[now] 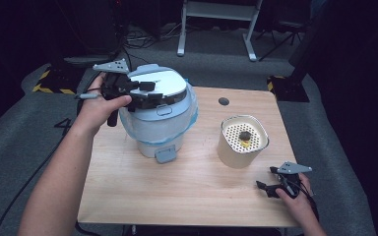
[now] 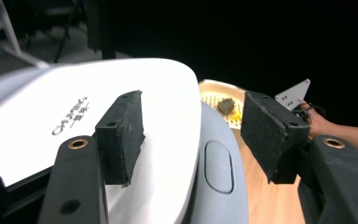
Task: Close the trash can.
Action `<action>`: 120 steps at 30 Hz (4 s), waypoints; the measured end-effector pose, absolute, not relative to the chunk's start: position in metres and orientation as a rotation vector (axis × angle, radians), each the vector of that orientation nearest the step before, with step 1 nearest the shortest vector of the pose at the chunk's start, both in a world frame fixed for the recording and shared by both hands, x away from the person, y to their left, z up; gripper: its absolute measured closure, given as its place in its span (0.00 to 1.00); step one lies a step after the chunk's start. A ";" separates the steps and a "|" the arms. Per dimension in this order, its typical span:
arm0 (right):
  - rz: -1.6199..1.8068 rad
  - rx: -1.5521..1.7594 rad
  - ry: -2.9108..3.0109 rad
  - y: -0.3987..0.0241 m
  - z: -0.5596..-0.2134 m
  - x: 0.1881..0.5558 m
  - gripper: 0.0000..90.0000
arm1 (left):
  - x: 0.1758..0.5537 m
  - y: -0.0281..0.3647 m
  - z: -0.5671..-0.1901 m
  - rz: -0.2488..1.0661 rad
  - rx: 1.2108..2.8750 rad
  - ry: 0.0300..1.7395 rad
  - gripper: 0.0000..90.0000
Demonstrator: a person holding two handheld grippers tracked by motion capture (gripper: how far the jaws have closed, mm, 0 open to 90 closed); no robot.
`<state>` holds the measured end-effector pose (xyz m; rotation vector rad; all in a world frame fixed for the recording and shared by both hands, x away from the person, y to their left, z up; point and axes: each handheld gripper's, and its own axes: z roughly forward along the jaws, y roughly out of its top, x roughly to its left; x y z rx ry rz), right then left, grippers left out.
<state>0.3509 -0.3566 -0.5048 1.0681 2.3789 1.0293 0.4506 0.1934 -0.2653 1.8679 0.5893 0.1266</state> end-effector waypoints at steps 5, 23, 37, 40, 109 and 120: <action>1.031 1.068 2.379 -0.357 -0.505 0.351 0.14 | 0.456 0.193 -0.268 0.148 1.869 0.624 0.45; 1.029 1.067 2.379 -0.357 -0.505 0.351 0.14 | 0.462 0.187 -0.276 0.367 1.978 0.658 0.40; 1.029 1.067 2.378 -0.357 -0.505 0.351 0.14 | 0.461 0.179 -0.278 0.396 1.975 0.644 0.40; 1.029 1.067 2.378 -0.357 -0.505 0.351 0.14 | 0.460 0.178 -0.279 0.401 1.968 0.653 0.40; 1.031 1.069 2.381 -0.357 -0.505 0.351 0.14 | 0.318 0.187 -0.385 0.354 1.987 0.588 0.28; 1.031 1.067 2.380 -0.356 -0.505 0.351 0.14 | 0.317 0.186 -0.433 0.339 2.051 0.647 0.27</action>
